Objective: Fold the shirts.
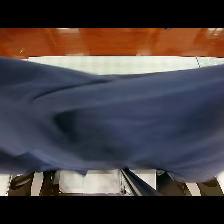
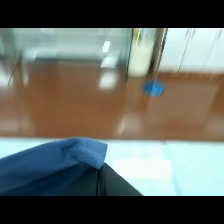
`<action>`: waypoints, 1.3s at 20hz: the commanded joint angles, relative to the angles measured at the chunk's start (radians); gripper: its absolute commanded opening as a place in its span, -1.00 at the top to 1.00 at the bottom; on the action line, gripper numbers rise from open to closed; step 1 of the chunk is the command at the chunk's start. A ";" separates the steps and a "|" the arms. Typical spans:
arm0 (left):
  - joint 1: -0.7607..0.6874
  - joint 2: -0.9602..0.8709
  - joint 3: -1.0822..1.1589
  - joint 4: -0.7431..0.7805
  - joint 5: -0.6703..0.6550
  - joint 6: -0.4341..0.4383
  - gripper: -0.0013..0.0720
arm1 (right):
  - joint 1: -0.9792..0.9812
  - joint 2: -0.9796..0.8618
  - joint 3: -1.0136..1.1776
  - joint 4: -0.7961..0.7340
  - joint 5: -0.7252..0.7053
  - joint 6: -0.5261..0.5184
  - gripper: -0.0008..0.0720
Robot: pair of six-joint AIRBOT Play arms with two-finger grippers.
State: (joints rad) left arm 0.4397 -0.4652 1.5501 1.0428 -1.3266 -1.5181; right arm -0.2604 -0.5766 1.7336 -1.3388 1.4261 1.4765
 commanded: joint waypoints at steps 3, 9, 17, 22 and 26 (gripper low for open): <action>-0.024 -0.190 -0.421 -0.295 0.073 0.193 0.90 | 0.001 -0.151 -0.361 0.238 -0.163 -0.122 0.90; -0.208 -0.748 -0.441 -0.318 0.349 0.359 0.90 | 0.001 -0.660 -0.432 0.399 -0.391 -0.236 0.90; -0.307 -1.242 -0.167 -0.344 0.429 0.335 0.61 | 0.003 -1.138 -0.266 0.791 -0.476 -0.232 0.52; -0.201 -1.250 -0.061 -0.224 0.153 0.292 -0.42 | -0.076 -1.105 -0.262 0.801 -0.328 -0.233 -0.16; -0.005 -1.176 -0.110 -0.179 -0.202 0.274 -0.42 | -0.234 -0.987 -0.281 0.601 -0.029 -0.249 -0.16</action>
State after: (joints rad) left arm 0.3237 -1.6802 1.4616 0.8192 -1.2694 -1.2270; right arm -0.4049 -1.6268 1.4635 -0.6083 1.1866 1.2343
